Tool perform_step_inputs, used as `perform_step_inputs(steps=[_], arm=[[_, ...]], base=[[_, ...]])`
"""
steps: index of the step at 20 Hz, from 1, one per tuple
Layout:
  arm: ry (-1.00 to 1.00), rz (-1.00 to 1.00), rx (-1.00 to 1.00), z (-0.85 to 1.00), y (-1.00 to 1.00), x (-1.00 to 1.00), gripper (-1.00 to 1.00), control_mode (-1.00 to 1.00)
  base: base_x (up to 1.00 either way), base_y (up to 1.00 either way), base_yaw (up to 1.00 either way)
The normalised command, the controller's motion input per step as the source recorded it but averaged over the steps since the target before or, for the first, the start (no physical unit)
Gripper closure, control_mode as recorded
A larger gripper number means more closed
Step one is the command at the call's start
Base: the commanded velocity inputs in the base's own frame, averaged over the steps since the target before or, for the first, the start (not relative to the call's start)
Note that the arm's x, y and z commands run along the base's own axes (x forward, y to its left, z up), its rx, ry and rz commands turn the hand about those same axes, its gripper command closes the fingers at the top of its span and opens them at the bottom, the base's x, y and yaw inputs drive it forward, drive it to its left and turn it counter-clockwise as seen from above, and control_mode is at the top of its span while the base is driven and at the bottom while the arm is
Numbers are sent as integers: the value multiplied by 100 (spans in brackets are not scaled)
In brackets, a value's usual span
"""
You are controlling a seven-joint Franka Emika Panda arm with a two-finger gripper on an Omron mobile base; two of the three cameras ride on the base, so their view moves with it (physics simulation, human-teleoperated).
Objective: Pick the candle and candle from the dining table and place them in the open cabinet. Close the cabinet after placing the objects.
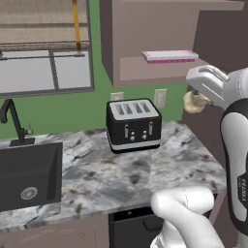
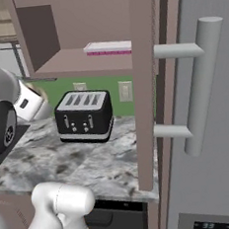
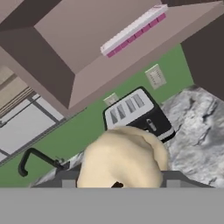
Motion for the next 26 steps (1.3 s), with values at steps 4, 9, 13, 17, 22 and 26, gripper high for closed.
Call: perform_step_inputs(steps=[4, 9, 13, 17, 22, 26], arm=[[-2, 2, 0, 16, 0, 22, 100, -100], [-2, 1, 0, 15, 0, 25, 100, -100], [-3, 2, 0, 19, 0, 19, 100, -100], [-1, 2, 0, 11, 0, 22, 100, -100], [-2, 1, 0, 9, 0, 26, 100, -100], [-1, 0, 0, 4, 0, 34, 100, -100]], base=[[0, 0, 0], [0, 0, 0], [0, 0, 0], [0, 0, 0], [0, 0, 0], [0, 0, 0]])
